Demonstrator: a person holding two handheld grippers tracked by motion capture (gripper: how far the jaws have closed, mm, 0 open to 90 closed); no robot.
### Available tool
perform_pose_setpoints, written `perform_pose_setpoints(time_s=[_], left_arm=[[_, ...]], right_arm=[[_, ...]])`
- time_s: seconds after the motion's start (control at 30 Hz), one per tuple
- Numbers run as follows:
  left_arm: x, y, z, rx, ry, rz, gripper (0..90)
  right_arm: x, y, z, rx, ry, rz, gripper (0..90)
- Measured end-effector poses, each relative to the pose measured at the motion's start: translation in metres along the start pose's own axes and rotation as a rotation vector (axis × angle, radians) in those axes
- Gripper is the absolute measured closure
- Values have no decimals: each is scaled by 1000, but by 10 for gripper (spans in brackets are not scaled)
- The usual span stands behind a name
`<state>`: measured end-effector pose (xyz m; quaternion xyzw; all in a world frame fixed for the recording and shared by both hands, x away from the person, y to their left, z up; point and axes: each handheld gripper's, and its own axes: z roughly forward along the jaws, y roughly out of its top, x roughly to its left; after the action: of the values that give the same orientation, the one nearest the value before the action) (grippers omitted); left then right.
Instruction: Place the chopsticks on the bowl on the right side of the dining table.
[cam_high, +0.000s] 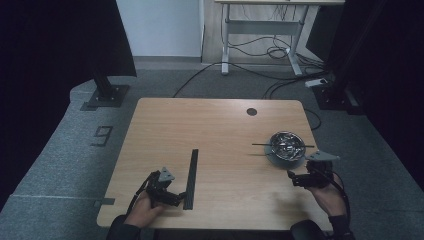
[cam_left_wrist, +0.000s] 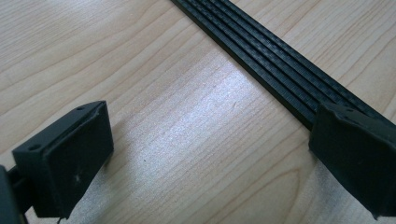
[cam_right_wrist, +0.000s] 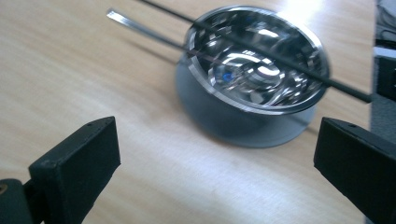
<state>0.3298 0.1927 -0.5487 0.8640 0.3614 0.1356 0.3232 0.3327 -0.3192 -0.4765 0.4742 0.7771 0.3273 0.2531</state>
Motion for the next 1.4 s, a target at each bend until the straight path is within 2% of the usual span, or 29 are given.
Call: perform_pose_setpoints(time_s=[0.33,0.5,0.87,1.13,1.4], left_arm=[[0,0,0,-1,0,-1,0],[0,0,0,1,0,1,0],[0,0,0,0,0,1,0],[0,0,0,0,0,1,0],[0,0,0,0,0,1,0]], right_arm=[[25,-10,4,33,70,-47,0],[40,-10,10,50,133,-55,0],[68,-1,26,65,206,-118,0],[81,5,45,96,242,-154,0],[97,14,59,104,280,-188,0]])
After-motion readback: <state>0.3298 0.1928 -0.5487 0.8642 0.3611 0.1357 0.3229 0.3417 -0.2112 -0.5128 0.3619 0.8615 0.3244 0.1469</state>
